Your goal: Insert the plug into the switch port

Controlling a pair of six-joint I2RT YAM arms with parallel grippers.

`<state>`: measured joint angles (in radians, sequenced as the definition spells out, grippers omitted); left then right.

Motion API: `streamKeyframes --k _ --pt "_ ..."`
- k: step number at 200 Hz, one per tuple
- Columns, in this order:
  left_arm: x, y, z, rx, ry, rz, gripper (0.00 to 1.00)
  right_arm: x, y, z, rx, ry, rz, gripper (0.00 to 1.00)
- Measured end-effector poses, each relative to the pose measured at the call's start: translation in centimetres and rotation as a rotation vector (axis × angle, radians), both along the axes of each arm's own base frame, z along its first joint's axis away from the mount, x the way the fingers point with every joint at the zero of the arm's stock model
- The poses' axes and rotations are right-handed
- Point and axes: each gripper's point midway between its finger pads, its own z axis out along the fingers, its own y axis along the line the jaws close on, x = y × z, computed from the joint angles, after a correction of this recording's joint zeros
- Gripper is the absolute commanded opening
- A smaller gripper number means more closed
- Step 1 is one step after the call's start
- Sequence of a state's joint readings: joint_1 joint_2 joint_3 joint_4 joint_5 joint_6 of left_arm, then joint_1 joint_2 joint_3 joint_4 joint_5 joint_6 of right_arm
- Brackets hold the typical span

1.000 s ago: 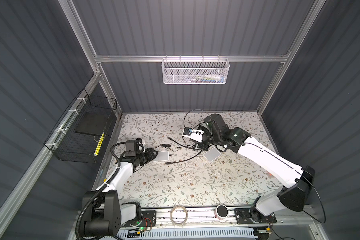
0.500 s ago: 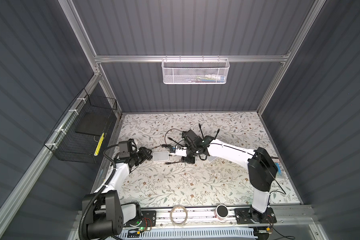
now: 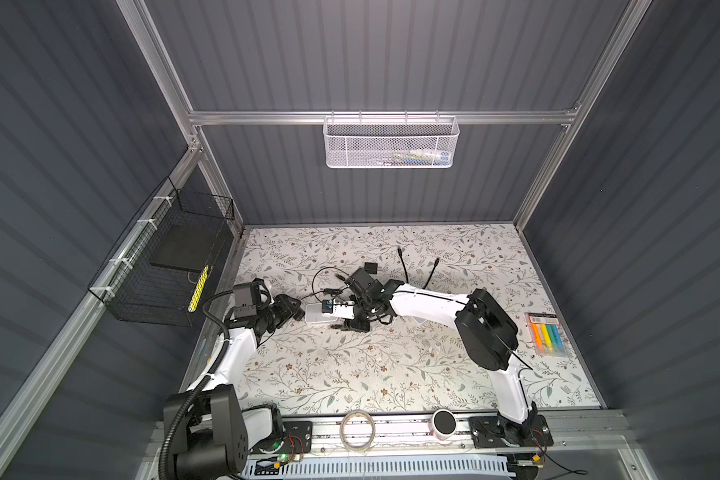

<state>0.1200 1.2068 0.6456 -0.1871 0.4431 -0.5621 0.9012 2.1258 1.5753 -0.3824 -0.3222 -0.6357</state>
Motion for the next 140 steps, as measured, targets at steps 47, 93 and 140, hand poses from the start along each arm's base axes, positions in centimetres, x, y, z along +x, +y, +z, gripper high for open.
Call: streamKeyframes --k 47,93,140 --pt "0.0 0.1 0.0 -0.003 0.001 0.003 0.44 -0.3 1.3 -0.6 0.024 0.017 0.025 0.39" --pt "0.0 0.2 -0.1 -0.003 0.002 0.005 0.44 -0.1 1.7 -2.5 0.005 0.038 0.020 0.36" --pt "0.0 0.3 -0.2 -0.007 0.007 0.008 0.44 0.2 1.9 -3.3 -0.011 0.050 -0.004 0.34"
